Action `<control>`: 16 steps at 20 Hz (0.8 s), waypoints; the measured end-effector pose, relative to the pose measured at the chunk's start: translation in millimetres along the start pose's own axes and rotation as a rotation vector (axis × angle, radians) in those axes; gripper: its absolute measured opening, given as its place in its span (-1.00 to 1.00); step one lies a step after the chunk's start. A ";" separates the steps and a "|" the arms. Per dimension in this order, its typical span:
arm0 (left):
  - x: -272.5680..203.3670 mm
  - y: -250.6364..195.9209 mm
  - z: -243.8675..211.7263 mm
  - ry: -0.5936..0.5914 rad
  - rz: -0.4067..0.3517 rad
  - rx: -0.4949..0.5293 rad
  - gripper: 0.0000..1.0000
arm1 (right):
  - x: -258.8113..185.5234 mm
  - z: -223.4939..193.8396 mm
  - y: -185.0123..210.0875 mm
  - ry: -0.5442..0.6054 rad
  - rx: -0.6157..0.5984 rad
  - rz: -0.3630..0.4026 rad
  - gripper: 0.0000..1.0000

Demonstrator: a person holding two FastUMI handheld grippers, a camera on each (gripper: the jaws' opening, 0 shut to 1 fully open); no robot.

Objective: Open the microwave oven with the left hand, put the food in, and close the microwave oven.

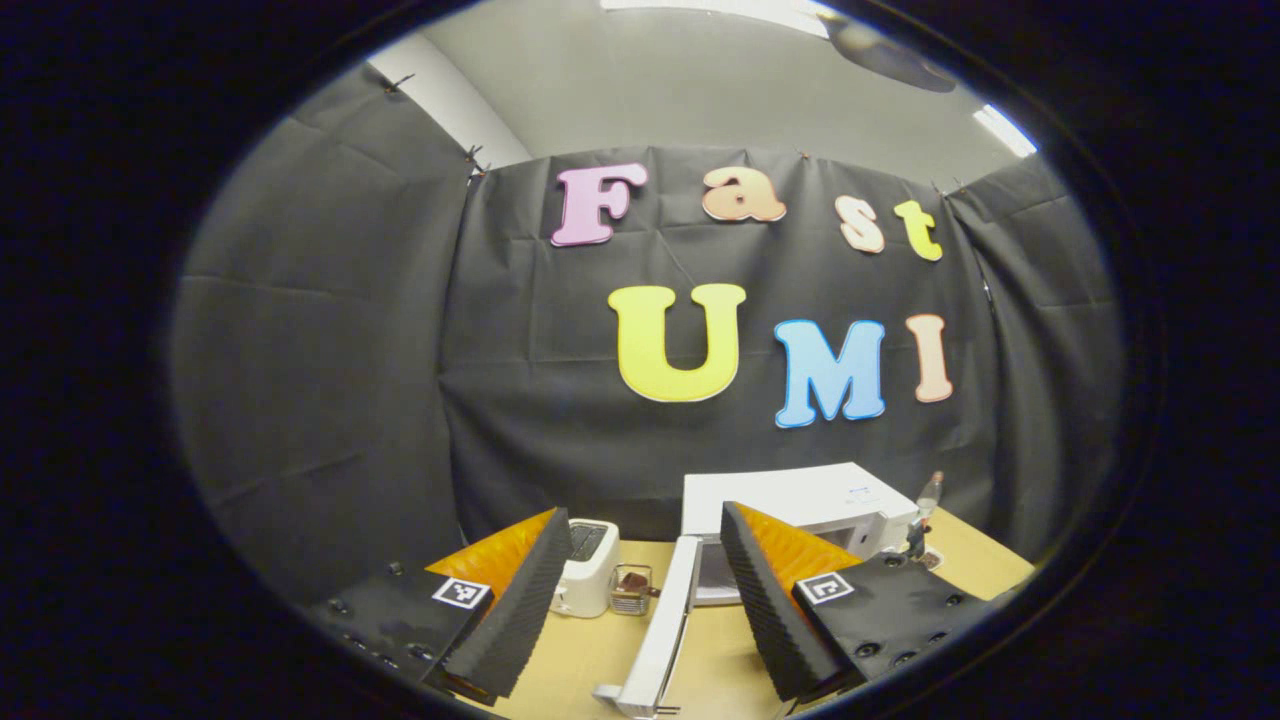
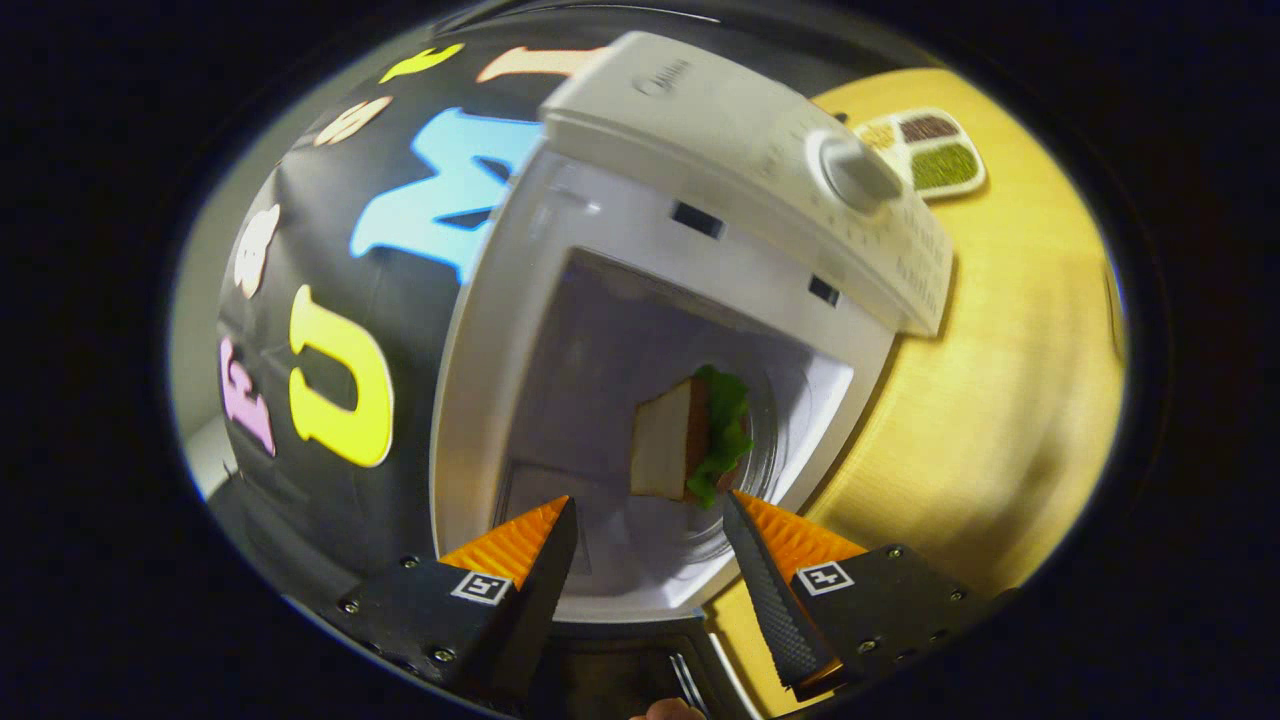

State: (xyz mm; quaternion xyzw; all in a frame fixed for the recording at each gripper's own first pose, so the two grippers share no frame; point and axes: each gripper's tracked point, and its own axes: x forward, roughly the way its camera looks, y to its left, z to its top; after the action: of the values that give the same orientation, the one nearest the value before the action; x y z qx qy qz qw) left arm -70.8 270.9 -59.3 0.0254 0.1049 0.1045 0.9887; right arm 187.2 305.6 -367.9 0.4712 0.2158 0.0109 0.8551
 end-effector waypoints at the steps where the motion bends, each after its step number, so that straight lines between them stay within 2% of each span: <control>1: 0.4 -5.5 -1.8 0.003 -0.016 -0.011 0.94 | -14.9 2.7 2.0 0.013 -0.059 0.005 0.75; 6: 7.7 -32.6 -5.6 -0.014 -0.105 -0.020 0.91 | -92.8 33.0 27.9 -0.008 -0.431 0.038 0.75; 9: 13.7 -43.8 -3.7 -0.036 -0.144 -0.018 0.91 | -143.7 64.0 52.7 -0.058 -0.637 0.073 0.75; 10: 12.8 -46.0 -4.2 -0.039 -0.153 -0.018 0.87 | -160.9 74.2 63.0 -0.082 -0.687 0.084 0.75; 12: 14.8 -50.5 -5.8 -0.039 -0.168 -0.021 0.93 | -194.0 89.2 78.8 -0.127 -0.771 0.099 0.75; 16: 13.1 -60.2 -5.3 -0.048 -0.187 -0.023 0.94 | -249.1 114.8 99.0 -0.211 -0.855 0.109 0.75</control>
State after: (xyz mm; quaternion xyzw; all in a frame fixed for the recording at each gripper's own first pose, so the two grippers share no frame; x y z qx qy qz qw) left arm -47.3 215.0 -71.5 0.0067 0.0818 0.0124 0.9966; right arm 23.2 213.4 -145.1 0.0844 0.0785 0.0960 0.9887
